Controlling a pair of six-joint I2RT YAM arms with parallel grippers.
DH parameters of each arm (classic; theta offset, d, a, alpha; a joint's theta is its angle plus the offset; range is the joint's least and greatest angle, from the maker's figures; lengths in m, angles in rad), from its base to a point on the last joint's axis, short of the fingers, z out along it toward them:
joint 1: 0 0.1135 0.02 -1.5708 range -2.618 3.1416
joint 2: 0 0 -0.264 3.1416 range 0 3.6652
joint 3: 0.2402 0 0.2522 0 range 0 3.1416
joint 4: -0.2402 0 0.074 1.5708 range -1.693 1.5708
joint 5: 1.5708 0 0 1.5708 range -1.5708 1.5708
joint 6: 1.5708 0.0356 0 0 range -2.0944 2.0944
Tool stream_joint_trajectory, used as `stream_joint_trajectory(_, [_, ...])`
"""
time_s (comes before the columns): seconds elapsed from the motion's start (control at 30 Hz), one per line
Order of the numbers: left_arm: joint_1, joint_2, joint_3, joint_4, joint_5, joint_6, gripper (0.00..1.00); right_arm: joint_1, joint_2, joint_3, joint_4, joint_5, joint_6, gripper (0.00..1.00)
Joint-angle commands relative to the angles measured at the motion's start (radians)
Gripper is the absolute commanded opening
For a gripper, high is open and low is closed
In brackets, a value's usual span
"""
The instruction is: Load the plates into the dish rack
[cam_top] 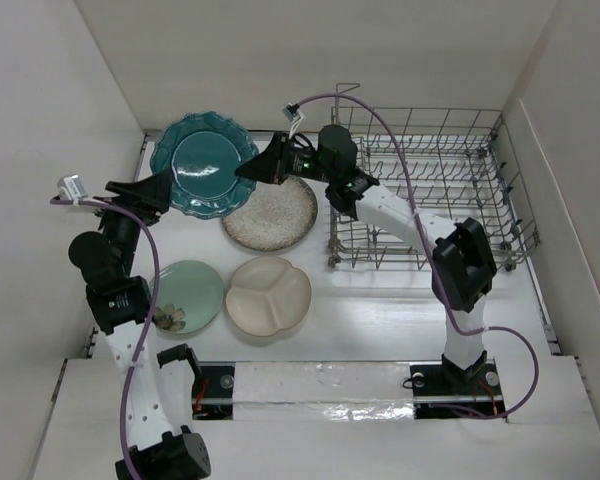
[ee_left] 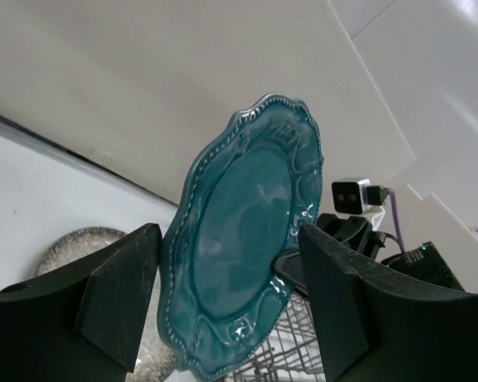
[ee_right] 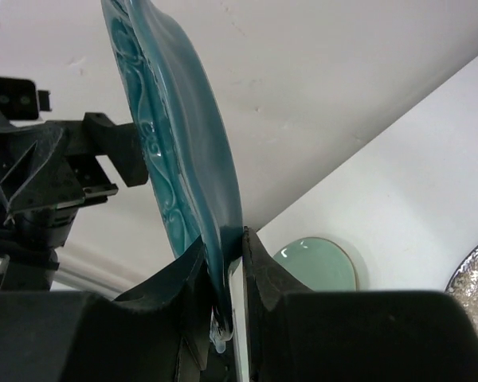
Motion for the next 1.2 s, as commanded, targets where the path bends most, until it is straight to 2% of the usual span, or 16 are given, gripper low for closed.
stream_joint_trajectory(0.0, [-0.017, -0.030, 0.080, -0.016, -0.058, 0.083, 0.66, -0.013, -0.083, 0.124, 0.031, 0.093, 0.000, 0.00])
stream_joint_trajectory(0.1, [-0.026, -0.038, 0.113, -0.072, -0.098, 0.141, 0.65, -0.044, -0.102, 0.146, -0.038, 0.150, -0.030, 0.00])
stream_joint_trajectory(0.23, [-0.067, -0.051, 0.106, -0.078, -0.090, 0.169, 0.50, -0.127, -0.183, 0.077, -0.095, 0.223, -0.052, 0.00])
stream_joint_trajectory(0.4, [-0.123, -0.056, 0.093, -0.066, -0.053, 0.198, 0.41, -0.262, -0.313, 0.000, -0.208, 0.306, -0.138, 0.00])
stream_joint_trajectory(0.5, [-0.173, -0.053, 0.089, -0.059, -0.023, 0.212, 0.26, -0.378, -0.413, -0.061, -0.268, 0.334, -0.183, 0.00])
stream_joint_trajectory(0.53, [-0.204, -0.053, 0.075, -0.041, 0.014, 0.219, 0.14, -0.409, -0.438, -0.080, -0.323, 0.351, -0.229, 0.00])
stream_joint_trajectory(0.6, [-0.241, -0.050, 0.054, -0.026, 0.057, 0.224, 0.00, -0.502, -0.511, -0.091, -0.392, 0.429, -0.282, 0.00])
stream_joint_trajectory(0.77, [-0.345, -0.073, -0.028, -0.041, 0.140, 0.262, 0.00, -0.711, -0.646, -0.176, -0.541, 0.507, -0.367, 0.00])
stream_joint_trajectory(0.87, [-0.397, -0.088, -0.035, -0.093, 0.178, 0.317, 0.00, -0.768, -0.715, -0.228, -0.569, 0.689, -0.419, 0.00])
stream_joint_trajectory(0.93, [-0.475, -0.101, -0.028, -0.133, 0.137, 0.374, 0.00, -0.812, -0.748, -0.273, -0.546, 0.773, -0.471, 0.00])
stream_joint_trajectory(1.0, [-0.561, -0.119, -0.019, -0.228, 0.070, 0.472, 0.00, -0.866, -0.757, -0.287, -0.521, 0.765, -0.508, 0.00])
stream_joint_trajectory(1.03, [-0.607, -0.139, -0.022, -0.284, -0.002, 0.512, 0.03, -0.947, -0.749, -0.273, -0.520, 0.753, -0.561, 0.00])
stream_joint_trajectory(1.17, [-0.686, -0.188, -0.009, -0.326, -0.055, 0.560, 0.08, -1.003, -0.725, -0.226, -0.570, 0.738, -0.643, 0.00])
